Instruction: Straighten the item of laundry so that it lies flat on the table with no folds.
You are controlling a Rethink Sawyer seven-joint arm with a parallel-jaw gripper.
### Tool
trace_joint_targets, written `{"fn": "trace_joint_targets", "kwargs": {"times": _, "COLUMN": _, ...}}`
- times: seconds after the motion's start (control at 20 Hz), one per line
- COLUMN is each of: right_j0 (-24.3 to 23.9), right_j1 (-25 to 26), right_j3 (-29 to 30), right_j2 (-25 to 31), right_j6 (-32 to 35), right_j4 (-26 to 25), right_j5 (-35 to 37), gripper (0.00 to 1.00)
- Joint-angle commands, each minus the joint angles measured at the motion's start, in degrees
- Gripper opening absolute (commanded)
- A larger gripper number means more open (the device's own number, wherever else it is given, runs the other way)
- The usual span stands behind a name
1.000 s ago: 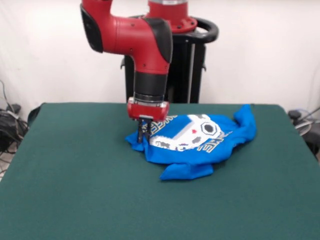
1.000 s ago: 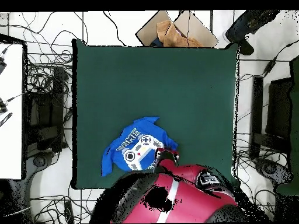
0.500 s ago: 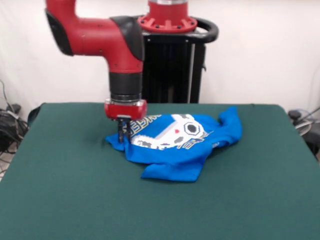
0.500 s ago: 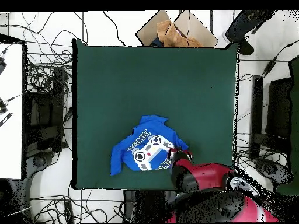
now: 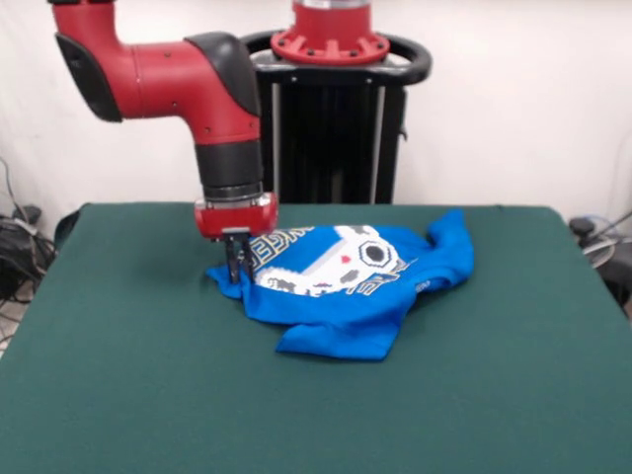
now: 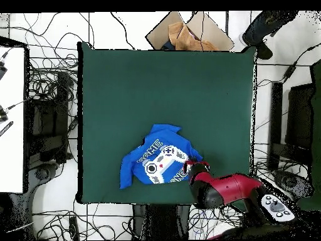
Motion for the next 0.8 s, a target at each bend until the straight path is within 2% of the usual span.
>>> {"fn": "trace_joint_targets", "kwargs": {"times": 0.05, "right_j0": -6.82, "right_j1": 4.49, "right_j3": -20.61, "right_j2": 13.99, "right_j6": -20.33, "right_j4": -5.33, "right_j5": 16.78, "gripper": 0.0}}
{"fn": "trace_joint_targets", "kwargs": {"times": 0.2, "right_j0": -9.4, "right_j1": 4.24, "right_j3": -20.39, "right_j2": 18.17, "right_j6": -25.44, "right_j4": -4.58, "right_j5": 21.36, "gripper": 0.0}}
{"fn": "trace_joint_targets", "kwargs": {"times": 0.4, "right_j0": -14.03, "right_j1": 6.11, "right_j3": -20.83, "right_j2": 24.58, "right_j6": -37.09, "right_j4": -2.49, "right_j5": 27.99, "gripper": 0.0}}
{"fn": "trace_joint_targets", "kwargs": {"times": 0.55, "right_j0": -15.17, "right_j1": 6.28, "right_j3": -21.45, "right_j2": 24.61, "right_j6": -43.46, "right_j4": 2.12, "right_j5": 36.71, "gripper": 0.0}}
{"fn": "trace_joint_targets", "kwargs": {"times": 0.8, "right_j0": -16.99, "right_j1": 5.34, "right_j3": -19.43, "right_j2": 22.5, "right_j6": -46.02, "right_j4": 6.6, "right_j5": 42.91, "gripper": 0.0}}
